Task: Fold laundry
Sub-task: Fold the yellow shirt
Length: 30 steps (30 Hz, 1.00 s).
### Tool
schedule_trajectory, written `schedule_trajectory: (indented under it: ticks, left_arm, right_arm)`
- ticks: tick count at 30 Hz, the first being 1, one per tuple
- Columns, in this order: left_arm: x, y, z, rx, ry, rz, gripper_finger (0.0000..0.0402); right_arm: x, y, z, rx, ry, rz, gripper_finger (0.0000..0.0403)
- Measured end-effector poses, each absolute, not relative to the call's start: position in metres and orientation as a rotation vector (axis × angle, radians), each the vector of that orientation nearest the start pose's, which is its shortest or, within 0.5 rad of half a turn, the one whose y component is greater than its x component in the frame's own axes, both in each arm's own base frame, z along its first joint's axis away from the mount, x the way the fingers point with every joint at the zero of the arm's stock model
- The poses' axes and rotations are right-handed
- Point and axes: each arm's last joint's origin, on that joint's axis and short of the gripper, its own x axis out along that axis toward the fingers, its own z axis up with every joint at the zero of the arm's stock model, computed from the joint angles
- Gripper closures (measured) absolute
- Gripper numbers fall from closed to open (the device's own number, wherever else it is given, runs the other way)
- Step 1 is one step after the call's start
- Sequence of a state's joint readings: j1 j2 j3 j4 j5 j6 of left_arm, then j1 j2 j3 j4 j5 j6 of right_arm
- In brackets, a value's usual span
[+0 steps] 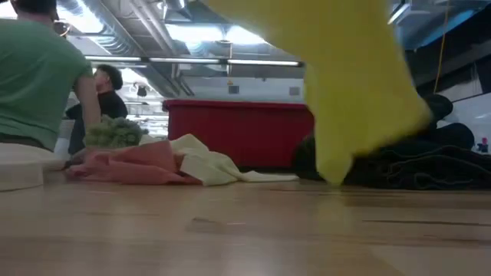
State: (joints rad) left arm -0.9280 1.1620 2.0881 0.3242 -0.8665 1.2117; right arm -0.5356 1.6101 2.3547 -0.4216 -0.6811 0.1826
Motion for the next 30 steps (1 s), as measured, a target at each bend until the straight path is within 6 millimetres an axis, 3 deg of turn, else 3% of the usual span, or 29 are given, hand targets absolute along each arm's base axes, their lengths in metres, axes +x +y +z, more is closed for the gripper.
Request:
schedule_trajectory:
  ticks: [2, 4, 11, 18, 23, 30]
  left_arm:
    - [0.033, -0.010, 0.664, 0.144, -0.699, 0.283, 0.0401]
    - [0.035, -0.014, 0.666, 0.151, -0.706, 0.205, 0.0401]
    - [0.079, -0.076, 0.655, 0.233, -0.577, 0.048, 0.0401]
    - [0.105, -0.137, 0.640, 0.153, -0.498, -0.103, 0.0401]
    - [0.131, -0.197, 0.610, 0.078, -0.294, -0.075, 0.0401]
    - [0.155, -0.264, 0.546, -0.290, 0.006, -0.053, 0.0401]
  right_arm:
    - [0.227, -0.118, 0.609, 0.022, -0.266, 0.213, 0.0403]
    - [0.224, -0.115, 0.612, 0.037, -0.275, 0.275, 0.0403]
    - [0.199, -0.083, 0.622, 0.086, -0.240, 0.461, 0.0403]
    - [0.201, -0.039, 0.612, 0.215, -0.093, 0.642, 0.0403]
    - [0.210, 0.011, 0.583, 0.330, 0.188, 0.709, 0.0403]
    - [0.226, 0.079, 0.547, 0.349, 0.417, 0.749, 0.0403]
